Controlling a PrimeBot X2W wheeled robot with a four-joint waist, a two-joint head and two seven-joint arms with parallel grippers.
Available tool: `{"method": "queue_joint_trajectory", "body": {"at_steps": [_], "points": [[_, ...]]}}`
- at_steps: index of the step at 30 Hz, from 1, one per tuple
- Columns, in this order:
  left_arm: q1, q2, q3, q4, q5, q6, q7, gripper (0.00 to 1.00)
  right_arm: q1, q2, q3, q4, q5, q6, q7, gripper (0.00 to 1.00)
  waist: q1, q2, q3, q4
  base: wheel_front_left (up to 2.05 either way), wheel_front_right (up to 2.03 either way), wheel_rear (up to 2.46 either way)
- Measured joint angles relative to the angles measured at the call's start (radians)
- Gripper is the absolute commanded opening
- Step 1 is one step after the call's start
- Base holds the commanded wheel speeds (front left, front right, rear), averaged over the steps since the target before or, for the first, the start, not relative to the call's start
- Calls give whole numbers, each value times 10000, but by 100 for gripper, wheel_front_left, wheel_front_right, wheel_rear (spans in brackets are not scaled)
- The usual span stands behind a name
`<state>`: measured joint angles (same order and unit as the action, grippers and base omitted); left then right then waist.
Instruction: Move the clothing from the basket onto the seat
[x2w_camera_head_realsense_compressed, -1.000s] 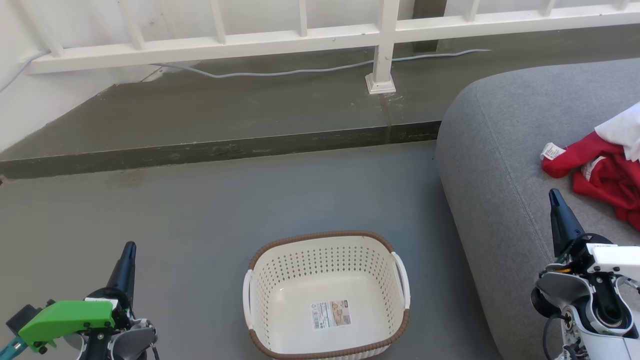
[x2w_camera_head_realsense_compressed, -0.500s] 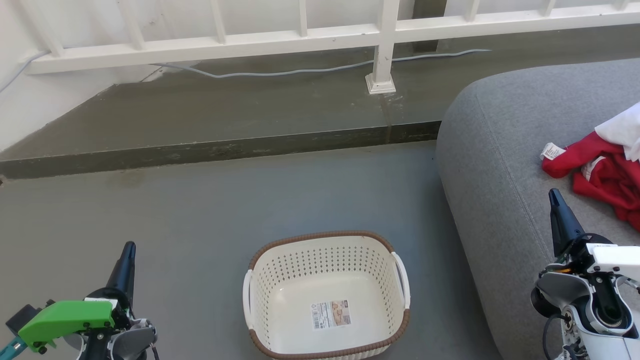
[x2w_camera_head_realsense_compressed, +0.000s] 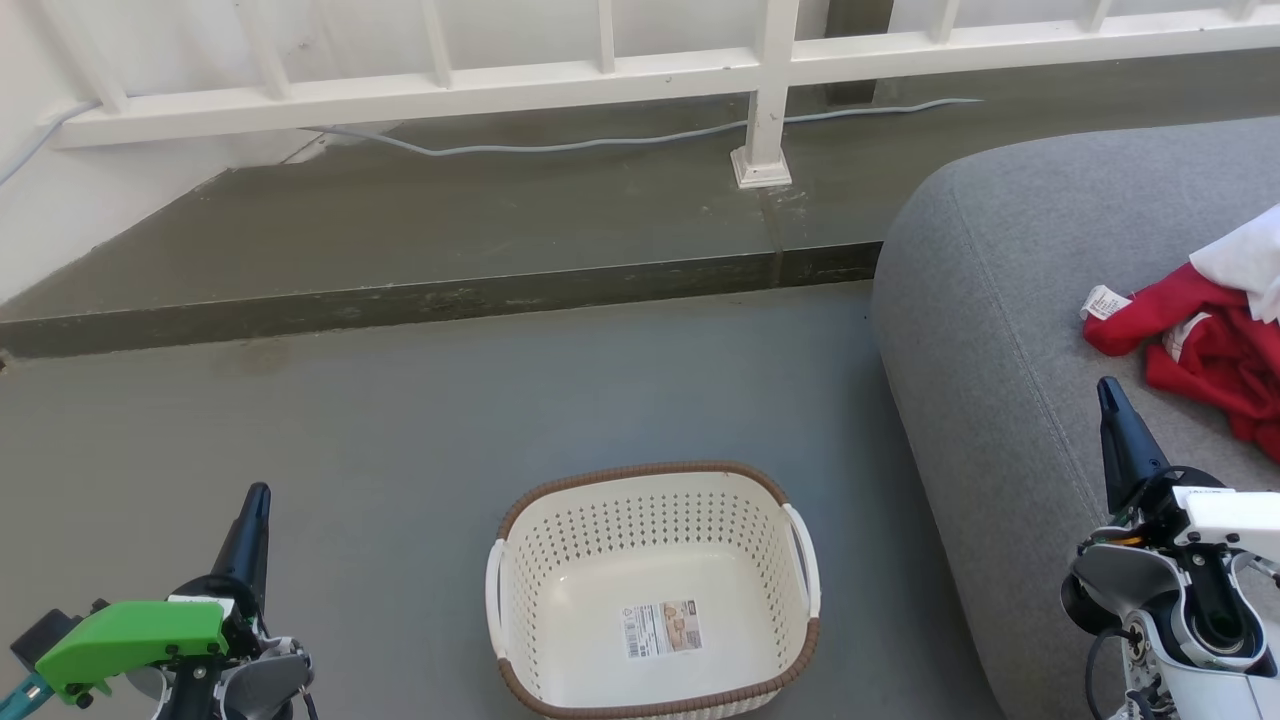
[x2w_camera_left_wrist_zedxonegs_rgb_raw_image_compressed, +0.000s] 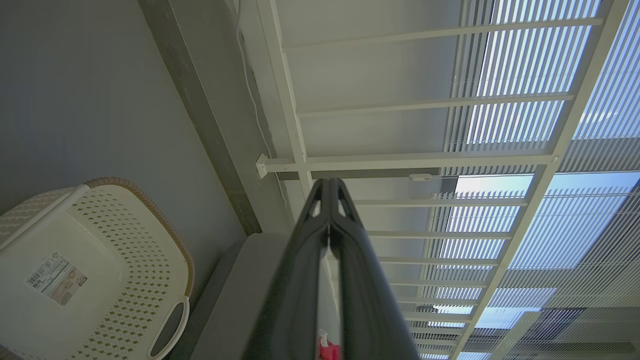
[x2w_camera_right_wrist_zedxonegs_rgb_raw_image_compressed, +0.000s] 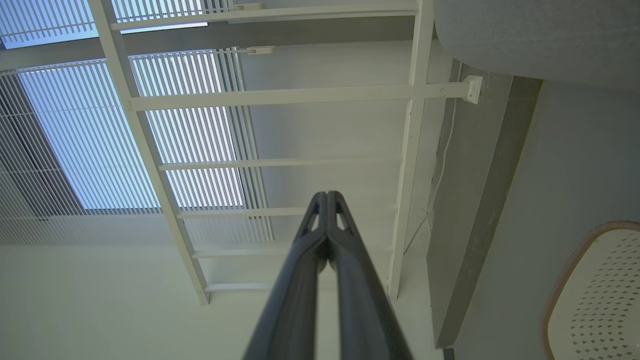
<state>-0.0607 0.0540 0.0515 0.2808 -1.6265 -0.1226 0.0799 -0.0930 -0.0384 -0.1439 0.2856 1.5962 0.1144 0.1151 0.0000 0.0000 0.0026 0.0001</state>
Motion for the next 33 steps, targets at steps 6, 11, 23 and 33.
{"method": "queue_joint_trajectory", "body": {"at_steps": [6,11,23,33], "points": [[-1,-2,4,0,0,0,0,0,0,2,2,-2,29,2,0,0,0,0,0,0,0,0,0],[-2,-2,8,-2,0,-2,0,0,1,2,4,-4,33,0,0,0,0,0,1,0,0,0,0],[-2,-4,17,-6,0,-2,77,0,1,2,12,-23,42,2,0,0,0,0,2,0,0,0,0],[-2,-6,23,-12,0,-2,77,0,1,2,13,-31,50,2,0,0,0,0,2,0,0,0,0]]}}
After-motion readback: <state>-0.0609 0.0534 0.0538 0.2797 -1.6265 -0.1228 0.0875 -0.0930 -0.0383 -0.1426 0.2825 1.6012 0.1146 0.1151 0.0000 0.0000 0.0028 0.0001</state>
